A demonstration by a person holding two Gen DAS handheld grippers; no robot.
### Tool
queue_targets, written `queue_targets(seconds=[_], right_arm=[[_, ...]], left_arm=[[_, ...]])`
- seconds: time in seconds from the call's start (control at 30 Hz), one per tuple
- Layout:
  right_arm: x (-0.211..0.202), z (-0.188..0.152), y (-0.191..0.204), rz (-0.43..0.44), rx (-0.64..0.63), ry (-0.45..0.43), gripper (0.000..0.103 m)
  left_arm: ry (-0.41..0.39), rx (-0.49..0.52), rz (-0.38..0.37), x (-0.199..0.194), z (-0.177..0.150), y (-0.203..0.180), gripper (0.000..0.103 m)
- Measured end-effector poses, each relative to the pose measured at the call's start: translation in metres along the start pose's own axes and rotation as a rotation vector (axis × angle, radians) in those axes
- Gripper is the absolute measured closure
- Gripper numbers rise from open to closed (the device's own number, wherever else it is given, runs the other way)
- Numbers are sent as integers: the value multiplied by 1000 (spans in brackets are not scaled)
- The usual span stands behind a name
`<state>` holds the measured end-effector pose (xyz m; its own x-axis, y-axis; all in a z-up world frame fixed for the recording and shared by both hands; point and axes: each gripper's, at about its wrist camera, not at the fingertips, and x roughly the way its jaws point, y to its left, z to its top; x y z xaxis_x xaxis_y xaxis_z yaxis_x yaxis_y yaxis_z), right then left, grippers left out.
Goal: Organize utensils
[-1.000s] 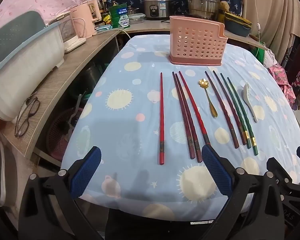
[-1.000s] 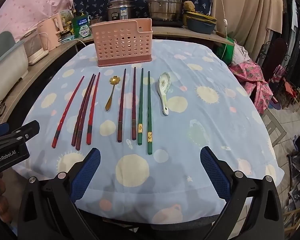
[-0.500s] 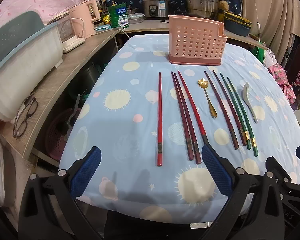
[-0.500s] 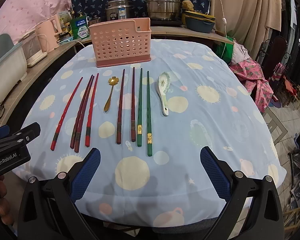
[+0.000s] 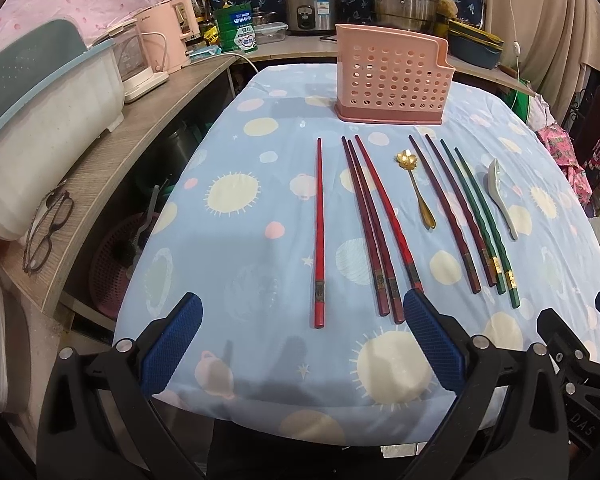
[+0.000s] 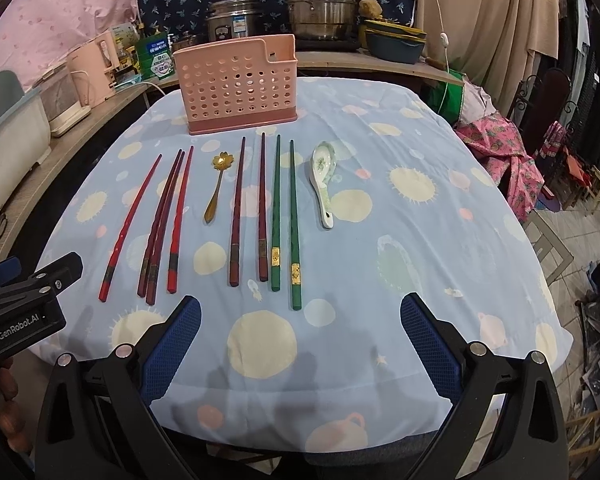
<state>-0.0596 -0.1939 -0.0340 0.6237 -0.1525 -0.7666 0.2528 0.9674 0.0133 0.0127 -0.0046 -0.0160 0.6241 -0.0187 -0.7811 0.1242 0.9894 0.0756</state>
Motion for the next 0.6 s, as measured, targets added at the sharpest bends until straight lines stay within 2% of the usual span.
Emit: queue_targets(seconds=[0.6], right_arm=[[-1,-1,-3,-7,10,-2,7]], left_arm=[[-3,2,1,1,-2,0,7]])
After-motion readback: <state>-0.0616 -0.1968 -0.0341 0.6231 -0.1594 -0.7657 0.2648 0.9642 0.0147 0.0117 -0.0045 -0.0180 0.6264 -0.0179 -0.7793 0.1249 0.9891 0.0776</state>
